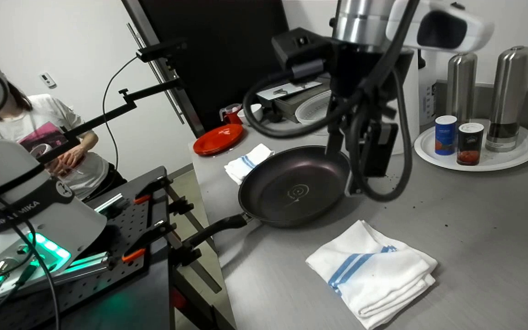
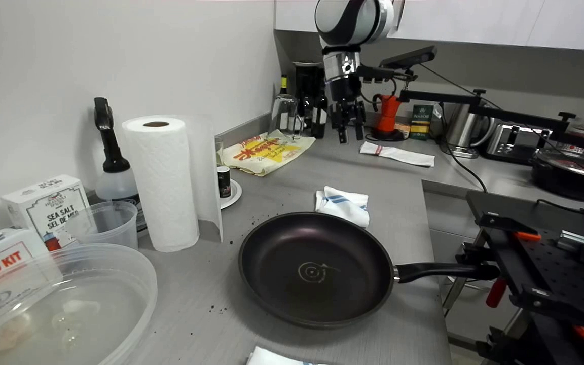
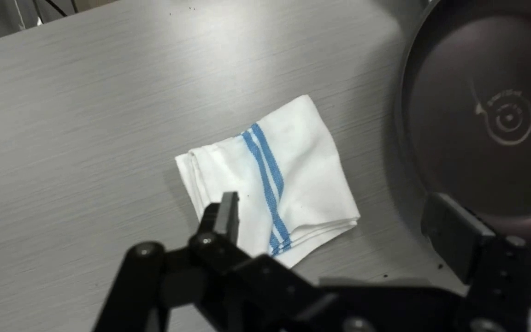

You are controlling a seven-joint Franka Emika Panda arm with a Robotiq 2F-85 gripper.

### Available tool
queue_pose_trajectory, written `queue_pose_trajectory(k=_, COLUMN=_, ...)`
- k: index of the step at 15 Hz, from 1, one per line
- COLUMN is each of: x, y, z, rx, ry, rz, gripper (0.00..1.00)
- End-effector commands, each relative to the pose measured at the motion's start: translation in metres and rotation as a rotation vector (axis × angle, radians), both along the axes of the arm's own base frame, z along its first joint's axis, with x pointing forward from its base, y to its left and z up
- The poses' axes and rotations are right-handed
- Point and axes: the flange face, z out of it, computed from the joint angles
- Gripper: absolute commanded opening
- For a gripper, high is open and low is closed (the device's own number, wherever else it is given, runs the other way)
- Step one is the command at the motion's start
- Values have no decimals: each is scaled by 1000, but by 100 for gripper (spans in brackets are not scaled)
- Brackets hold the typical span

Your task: Pick up the towel and clean the frying pan

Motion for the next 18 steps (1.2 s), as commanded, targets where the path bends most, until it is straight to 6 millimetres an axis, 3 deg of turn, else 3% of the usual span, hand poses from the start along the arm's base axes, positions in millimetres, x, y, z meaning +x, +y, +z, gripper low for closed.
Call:
queue_pose_trajectory(k=1, x=-22, y=32, z=58, rx=38, ry=18, rz=146, gripper=100)
queue_pose_trajectory(k=5, x=-56, y=69, z=119, rx=111, ry=54, rz=356, gripper=100)
queue_pose_trajectory(k=9, x=-103, y=106, z=150, rx=124, ry=92, rz=561, gripper=100)
queue_pose_trajectory(k=14, x=-163, y=158, z=153, rx=162, ry=84, rz=662, gripper=100)
queue_pose_trajectory(k=15, x=-134, y=138, z=150, rx=165, ry=100, rz=600, gripper=100)
queue_pose_trajectory(k=18, x=-157, y=157, z=151, rx=177, ry=97, rz=627, gripper=100)
